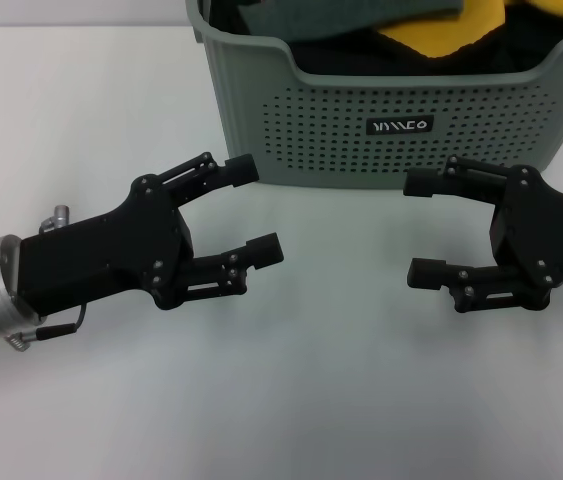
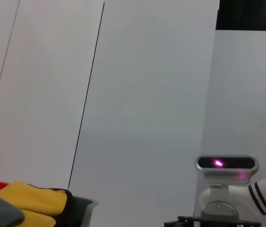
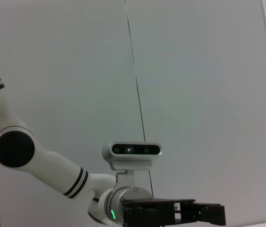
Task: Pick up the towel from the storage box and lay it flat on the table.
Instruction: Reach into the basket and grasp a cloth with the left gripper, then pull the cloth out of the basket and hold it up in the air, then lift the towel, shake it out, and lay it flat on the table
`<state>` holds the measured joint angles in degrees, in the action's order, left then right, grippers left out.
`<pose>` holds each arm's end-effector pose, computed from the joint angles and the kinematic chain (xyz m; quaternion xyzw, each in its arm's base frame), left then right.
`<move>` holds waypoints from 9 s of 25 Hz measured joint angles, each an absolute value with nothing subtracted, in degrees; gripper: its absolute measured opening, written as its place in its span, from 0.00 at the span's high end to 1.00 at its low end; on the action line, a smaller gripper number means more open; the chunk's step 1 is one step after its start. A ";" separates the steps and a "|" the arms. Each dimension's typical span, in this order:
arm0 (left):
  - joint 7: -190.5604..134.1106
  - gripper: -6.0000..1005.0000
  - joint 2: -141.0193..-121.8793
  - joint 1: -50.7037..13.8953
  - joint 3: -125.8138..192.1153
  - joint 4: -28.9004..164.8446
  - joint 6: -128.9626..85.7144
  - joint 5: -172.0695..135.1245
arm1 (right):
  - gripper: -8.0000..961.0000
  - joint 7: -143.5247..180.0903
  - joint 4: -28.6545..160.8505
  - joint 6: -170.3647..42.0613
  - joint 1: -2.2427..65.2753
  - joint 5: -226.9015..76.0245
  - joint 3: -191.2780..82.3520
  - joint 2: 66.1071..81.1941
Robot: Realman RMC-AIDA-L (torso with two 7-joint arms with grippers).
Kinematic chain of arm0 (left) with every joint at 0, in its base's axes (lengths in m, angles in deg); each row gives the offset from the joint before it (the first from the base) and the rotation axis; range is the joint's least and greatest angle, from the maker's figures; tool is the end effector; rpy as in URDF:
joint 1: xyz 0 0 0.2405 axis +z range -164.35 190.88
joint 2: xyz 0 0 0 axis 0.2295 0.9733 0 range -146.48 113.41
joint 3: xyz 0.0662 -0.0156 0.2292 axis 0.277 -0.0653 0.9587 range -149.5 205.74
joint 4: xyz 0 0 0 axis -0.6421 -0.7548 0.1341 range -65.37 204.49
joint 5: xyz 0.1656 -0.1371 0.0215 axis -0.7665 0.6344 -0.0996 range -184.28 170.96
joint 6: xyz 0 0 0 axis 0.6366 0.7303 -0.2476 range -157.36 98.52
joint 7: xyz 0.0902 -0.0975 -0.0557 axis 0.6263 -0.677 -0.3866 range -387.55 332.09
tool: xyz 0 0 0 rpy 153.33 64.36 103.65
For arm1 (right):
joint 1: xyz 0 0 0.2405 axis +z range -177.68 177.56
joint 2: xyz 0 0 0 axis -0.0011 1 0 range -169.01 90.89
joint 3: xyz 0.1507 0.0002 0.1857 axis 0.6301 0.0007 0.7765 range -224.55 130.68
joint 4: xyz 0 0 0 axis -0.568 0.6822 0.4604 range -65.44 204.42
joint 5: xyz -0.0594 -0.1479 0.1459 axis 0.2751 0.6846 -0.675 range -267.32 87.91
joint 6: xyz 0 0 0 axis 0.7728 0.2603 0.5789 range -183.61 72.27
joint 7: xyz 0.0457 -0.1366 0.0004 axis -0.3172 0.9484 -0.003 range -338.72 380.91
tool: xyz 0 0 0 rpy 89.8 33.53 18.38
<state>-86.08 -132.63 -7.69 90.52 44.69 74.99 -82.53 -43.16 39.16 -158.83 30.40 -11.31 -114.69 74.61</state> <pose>-0.2404 0.2604 0.0064 -0.8760 -0.1092 -0.4597 0.0967 0.1926 0.2991 0.0107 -0.9135 0.0333 0.4053 0.0081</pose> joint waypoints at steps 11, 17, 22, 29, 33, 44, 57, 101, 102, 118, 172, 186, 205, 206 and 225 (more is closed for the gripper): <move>-86.08 0.13 -132.66 -7.63 90.52 44.70 75.00 -82.61 | 0.10 -43.09 39.17 -158.83 30.02 -11.37 -114.70 74.58; -86.22 0.13 -132.83 -8.22 90.44 43.32 74.99 -79.71 | 0.11 -43.06 39.48 -158.67 29.56 -11.44 -114.70 74.43; -89.91 0.13 -132.89 -13.32 87.14 41.21 74.07 -75.87 | 0.11 -43.01 39.75 -156.55 27.08 -11.45 -114.78 74.46; -101.92 0.13 -133.16 -23.96 85.79 31.09 58.61 -80.23 | 0.11 -42.92 40.44 -155.60 26.13 -11.03 -115.16 75.10; -112.89 0.13 -134.16 -29.64 85.85 22.15 45.92 -92.35 | 0.12 -42.89 40.58 -155.13 26.13 -10.62 -115.14 75.65; -132.68 0.13 -135.78 -40.30 85.80 18.45 26.72 -129.50 | 0.13 -42.33 40.54 -154.87 26.73 -9.75 -115.15 76.27; -139.33 0.23 -136.34 -41.95 88.06 21.80 22.90 -143.33 | 0.13 -40.92 40.52 -154.91 26.60 -9.85 -114.79 76.25; -109.17 0.92 -129.47 -10.85 75.23 19.01 81.03 -82.74 | 0.17 -37.63 40.50 -169.33 26.02 -14.84 -99.03 75.16; -108.05 0.92 -129.08 -10.94 75.23 20.78 82.81 -82.57 | 0.17 -37.72 40.53 -169.48 26.04 -14.85 -98.42 75.14; -99.75 0.90 -129.48 -13.65 87.44 22.72 86.89 -82.27 | 0.21 -37.39 42.60 -162.60 30.17 -14.29 -107.70 76.68; -87.78 0.83 -132.54 -11.55 83.38 33.12 86.03 -80.31 | 0.98 -34.60 37.61 -164.91 29.19 -13.42 -109.05 76.34; -83.22 0.81 -136.43 -11.93 74.36 57.94 76.70 -77.83 | 0.98 -41.00 18.48 -162.79 30.84 -16.47 -103.61 76.38; -94.53 0.60 -135.90 -9.36 83.79 53.96 77.80 -78.56 | 0.99 -50.69 6.66 -150.20 42.21 -15.56 -103.47 68.15; -94.55 0.60 -135.91 -9.57 84.16 53.68 78.11 -78.56 | 0.99 -50.82 6.68 -150.35 42.46 -15.50 -103.46 67.91; -90.78 0.60 -132.61 -7.92 82.79 52.47 77.59 -77.68 | 0.99 -51.86 4.23 -161.34 42.92 -14.62 -103.08 63.59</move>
